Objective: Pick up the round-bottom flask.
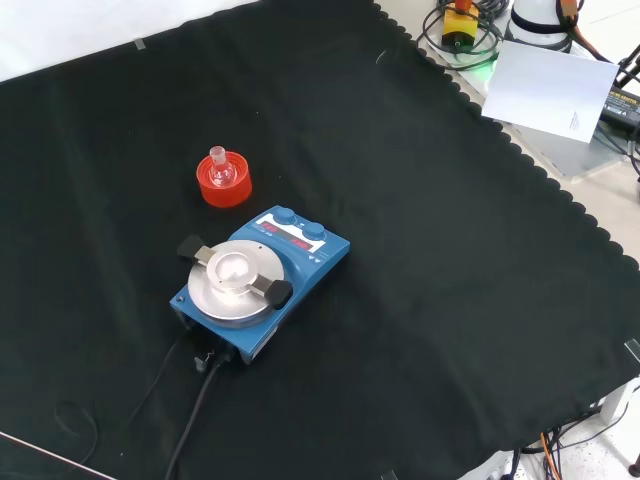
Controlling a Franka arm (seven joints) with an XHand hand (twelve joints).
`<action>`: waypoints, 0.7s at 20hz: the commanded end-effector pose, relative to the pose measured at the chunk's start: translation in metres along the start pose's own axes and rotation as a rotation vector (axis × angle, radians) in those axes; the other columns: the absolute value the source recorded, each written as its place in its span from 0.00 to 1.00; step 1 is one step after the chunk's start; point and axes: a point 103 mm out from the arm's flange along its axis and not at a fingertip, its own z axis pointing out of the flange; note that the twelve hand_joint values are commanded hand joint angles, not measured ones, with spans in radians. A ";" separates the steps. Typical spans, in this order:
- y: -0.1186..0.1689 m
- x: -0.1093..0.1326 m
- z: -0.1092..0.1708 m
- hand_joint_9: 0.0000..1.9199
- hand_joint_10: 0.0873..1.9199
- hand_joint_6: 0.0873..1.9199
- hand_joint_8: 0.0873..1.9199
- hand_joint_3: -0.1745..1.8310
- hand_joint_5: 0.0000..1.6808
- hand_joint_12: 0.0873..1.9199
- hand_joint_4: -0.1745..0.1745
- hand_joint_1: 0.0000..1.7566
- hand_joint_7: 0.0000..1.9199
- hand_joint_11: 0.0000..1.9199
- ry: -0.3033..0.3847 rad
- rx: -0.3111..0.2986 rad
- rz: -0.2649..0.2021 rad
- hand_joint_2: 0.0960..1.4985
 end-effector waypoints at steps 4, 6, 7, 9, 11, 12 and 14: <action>0.083 -0.042 0.074 0.15 0.30 0.00 0.23 0.20 0.22 0.61 0.49 0.12 0.12 0.00 0.081 0.042 0.032 0.80; 0.098 -0.048 0.085 0.16 0.30 0.00 0.24 0.20 0.24 0.62 0.47 0.13 0.12 0.00 0.093 0.042 0.032 0.79; 0.102 -0.048 0.090 0.16 0.30 0.00 0.24 0.20 0.26 0.63 0.45 0.14 0.12 0.00 0.098 0.037 0.031 0.79; 0.120 -0.067 0.104 0.17 0.31 0.00 0.25 0.19 0.30 0.65 0.42 0.17 0.13 0.00 0.088 0.039 0.015 0.78; 0.137 -0.081 0.121 0.19 0.31 0.00 0.25 0.19 0.32 0.66 0.40 0.20 0.14 0.00 0.090 0.048 0.006 0.77; 0.143 -0.083 0.129 0.19 0.31 0.00 0.25 0.19 0.33 0.67 0.40 0.22 0.14 0.00 0.090 0.047 0.002 0.76; 0.151 -0.085 0.141 0.20 0.31 0.00 0.26 0.18 0.35 0.67 0.43 0.26 0.15 0.00 0.123 0.043 -0.003 0.73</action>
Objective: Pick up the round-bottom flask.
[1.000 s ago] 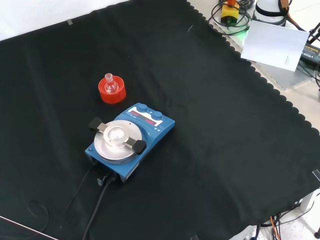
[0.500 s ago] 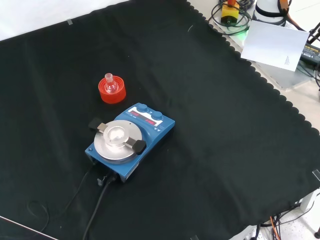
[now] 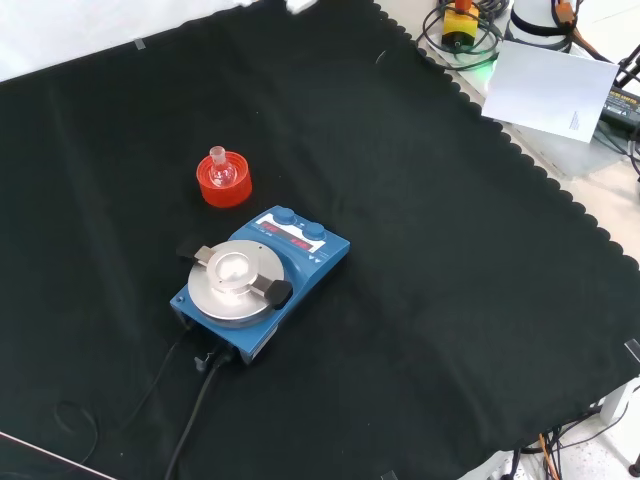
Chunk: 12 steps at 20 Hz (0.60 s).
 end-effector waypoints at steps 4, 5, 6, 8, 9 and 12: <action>0.089 -0.050 0.065 0.21 0.31 0.00 0.27 0.18 0.36 0.68 0.47 0.33 0.17 0.00 0.116 -0.015 -0.035 0.69; 0.095 -0.050 0.074 0.22 0.31 0.00 0.27 0.17 0.37 0.68 0.48 0.35 0.17 0.00 0.137 -0.006 -0.037 0.67; 0.101 -0.051 0.082 0.22 0.31 0.01 0.27 0.17 0.37 0.68 0.50 0.38 0.18 0.00 0.151 0.003 -0.037 0.65; 0.110 -0.053 0.097 0.24 0.29 0.01 0.27 0.22 0.39 0.68 0.51 0.43 0.19 0.00 0.169 0.011 -0.039 0.58; 0.113 -0.054 0.104 0.24 0.29 0.01 0.27 0.26 0.39 0.68 0.52 0.44 0.19 0.00 0.178 0.014 -0.038 0.53; 0.122 -0.057 0.123 0.25 0.28 0.01 0.28 0.37 0.40 0.69 0.53 0.46 0.20 0.00 0.205 0.019 -0.033 0.44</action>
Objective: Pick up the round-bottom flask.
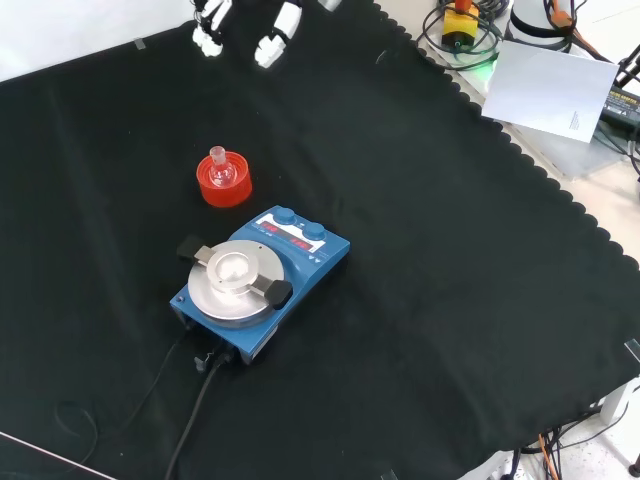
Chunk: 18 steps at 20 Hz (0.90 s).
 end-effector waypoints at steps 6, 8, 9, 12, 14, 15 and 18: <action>0.081 -0.019 0.082 0.25 0.28 0.00 0.28 0.39 0.37 0.69 0.52 0.41 0.20 0.00 0.166 -0.016 -0.029 0.41; 0.085 -0.022 0.088 0.25 0.29 0.00 0.28 0.39 0.37 0.69 0.52 0.41 0.20 0.00 0.174 -0.010 -0.026 0.41; 0.087 -0.024 0.090 0.25 0.29 0.00 0.28 0.39 0.37 0.69 0.52 0.40 0.20 0.00 0.176 -0.008 -0.027 0.41; 0.092 -0.024 0.097 0.25 0.29 0.00 0.28 0.39 0.37 0.69 0.52 0.40 0.20 0.00 0.187 -0.013 -0.030 0.41; 0.095 -0.024 0.103 0.25 0.29 0.00 0.28 0.38 0.37 0.70 0.52 0.40 0.20 0.00 0.195 -0.012 -0.029 0.42; 0.096 -0.024 0.107 0.25 0.29 0.00 0.28 0.37 0.37 0.70 0.52 0.40 0.20 0.00 0.201 -0.013 -0.030 0.42; 0.099 -0.023 0.115 0.25 0.29 0.00 0.28 0.37 0.38 0.70 0.52 0.39 0.20 0.00 0.213 -0.016 -0.031 0.42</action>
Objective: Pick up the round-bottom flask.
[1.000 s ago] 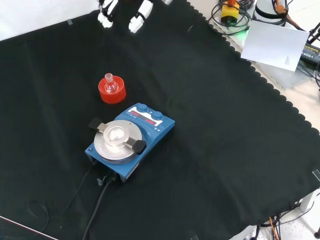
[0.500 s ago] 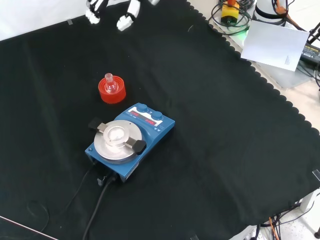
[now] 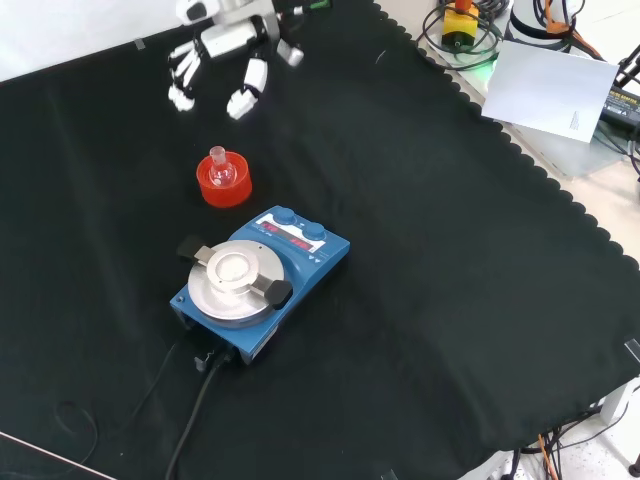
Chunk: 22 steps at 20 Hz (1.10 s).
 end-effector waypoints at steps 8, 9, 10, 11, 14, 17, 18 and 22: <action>0.026 -0.011 0.040 0.25 0.29 0.01 0.28 0.36 0.39 0.70 0.52 0.40 0.19 0.00 0.077 -0.052 -0.024 0.43; 0.026 -0.011 0.042 0.25 0.29 0.01 0.28 0.36 0.39 0.70 0.52 0.41 0.19 0.00 0.077 -0.050 -0.022 0.43; 0.026 -0.013 0.043 0.25 0.29 0.01 0.28 0.36 0.39 0.70 0.52 0.41 0.19 0.00 0.078 -0.049 -0.021 0.43; 0.026 -0.019 0.040 0.25 0.29 0.01 0.28 0.36 0.39 0.70 0.52 0.41 0.19 0.00 0.102 -0.047 -0.014 0.43; 0.026 -0.023 0.039 0.25 0.29 0.01 0.28 0.35 0.40 0.70 0.52 0.41 0.19 0.00 0.106 -0.046 -0.014 0.43; 0.026 -0.024 0.041 0.25 0.29 0.01 0.28 0.35 0.40 0.70 0.53 0.41 0.19 0.00 0.092 -0.049 -0.017 0.43; 0.027 -0.023 0.044 0.25 0.29 0.01 0.28 0.35 0.41 0.70 0.53 0.41 0.19 0.00 0.089 -0.046 -0.020 0.43; 0.030 -0.027 0.053 0.25 0.29 0.02 0.28 0.35 0.41 0.70 0.53 0.42 0.19 0.00 0.100 -0.043 -0.027 0.43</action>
